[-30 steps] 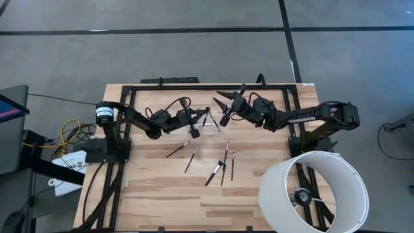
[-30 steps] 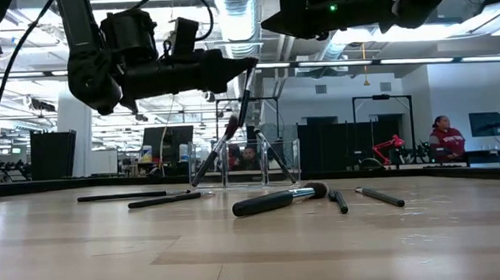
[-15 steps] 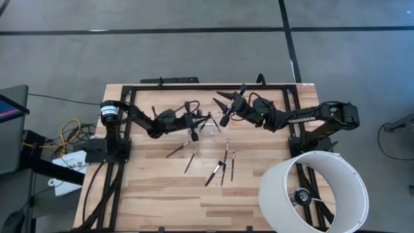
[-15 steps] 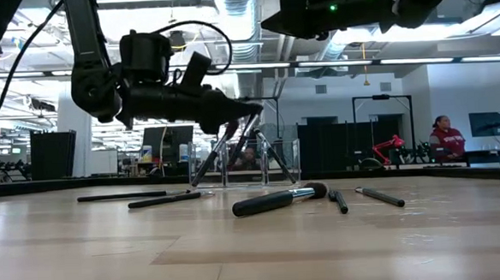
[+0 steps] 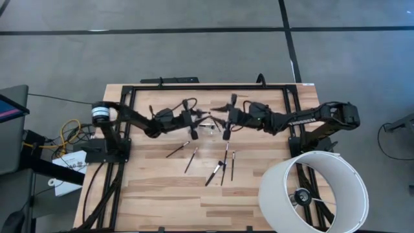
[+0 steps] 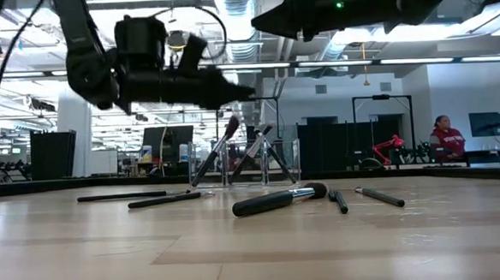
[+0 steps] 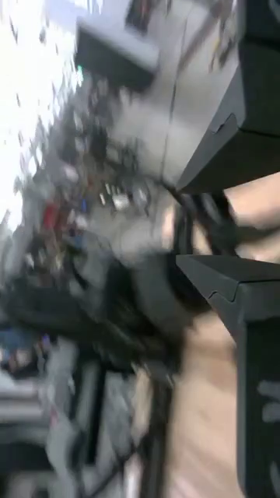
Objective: Put items in baskets/containers
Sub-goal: Put the powder brush into the transparent organizer
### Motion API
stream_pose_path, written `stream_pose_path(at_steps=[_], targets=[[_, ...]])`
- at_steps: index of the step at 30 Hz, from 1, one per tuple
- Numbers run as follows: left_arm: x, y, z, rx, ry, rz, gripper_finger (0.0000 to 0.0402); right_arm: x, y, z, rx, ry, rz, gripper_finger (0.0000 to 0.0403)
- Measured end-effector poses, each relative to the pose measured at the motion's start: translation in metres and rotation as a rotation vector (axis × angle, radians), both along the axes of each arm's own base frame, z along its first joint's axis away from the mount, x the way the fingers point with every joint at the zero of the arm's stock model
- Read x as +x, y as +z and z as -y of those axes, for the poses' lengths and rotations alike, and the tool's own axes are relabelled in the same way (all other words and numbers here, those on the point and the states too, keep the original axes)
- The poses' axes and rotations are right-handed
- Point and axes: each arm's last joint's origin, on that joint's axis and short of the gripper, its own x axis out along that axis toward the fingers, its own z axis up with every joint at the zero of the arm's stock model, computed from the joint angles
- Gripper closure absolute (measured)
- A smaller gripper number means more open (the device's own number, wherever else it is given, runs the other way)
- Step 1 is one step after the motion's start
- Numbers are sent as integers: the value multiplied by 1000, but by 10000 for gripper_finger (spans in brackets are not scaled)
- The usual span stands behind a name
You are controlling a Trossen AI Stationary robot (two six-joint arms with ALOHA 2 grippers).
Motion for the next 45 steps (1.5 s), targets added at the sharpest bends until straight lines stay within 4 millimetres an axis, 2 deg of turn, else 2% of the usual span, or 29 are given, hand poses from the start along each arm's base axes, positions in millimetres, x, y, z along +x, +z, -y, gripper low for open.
stream_pose_path(at_steps=[6, 11, 18, 23, 28, 33, 37, 42, 43, 45], targets=[[-24, 36, 7, -52, -12, 12, 261, -1, -18, -10, 117, 213, -178, 267], [-52, 55, 18, -54, -30, 15, 248, 4, -41, -31, 173, 397, -317, 229], [-85, 61, 24, -36, -32, 72, 254, 17, -99, -73, 207, 778, -479, 180], [-92, 69, 20, -42, -11, 121, 260, 28, -143, -81, 275, 802, -536, 181], [-91, 66, 20, -55, -13, 104, 264, 40, -180, -76, 287, 781, -618, 193], [-91, 66, 20, -58, -13, 103, 266, 44, -197, -70, 279, 801, -627, 211], [-91, 66, 20, -59, -13, 99, 266, 43, -199, -67, 236, 800, -643, 259], [-90, 65, 20, -61, -13, 88, 266, 43, -200, -60, 245, 782, -651, 358], [-90, 64, 20, -61, -12, 87, 266, 42, -200, -60, 249, 782, -652, 371], [-90, 64, 20, -62, -12, 87, 266, 43, -193, -59, 260, 767, -641, 370]])
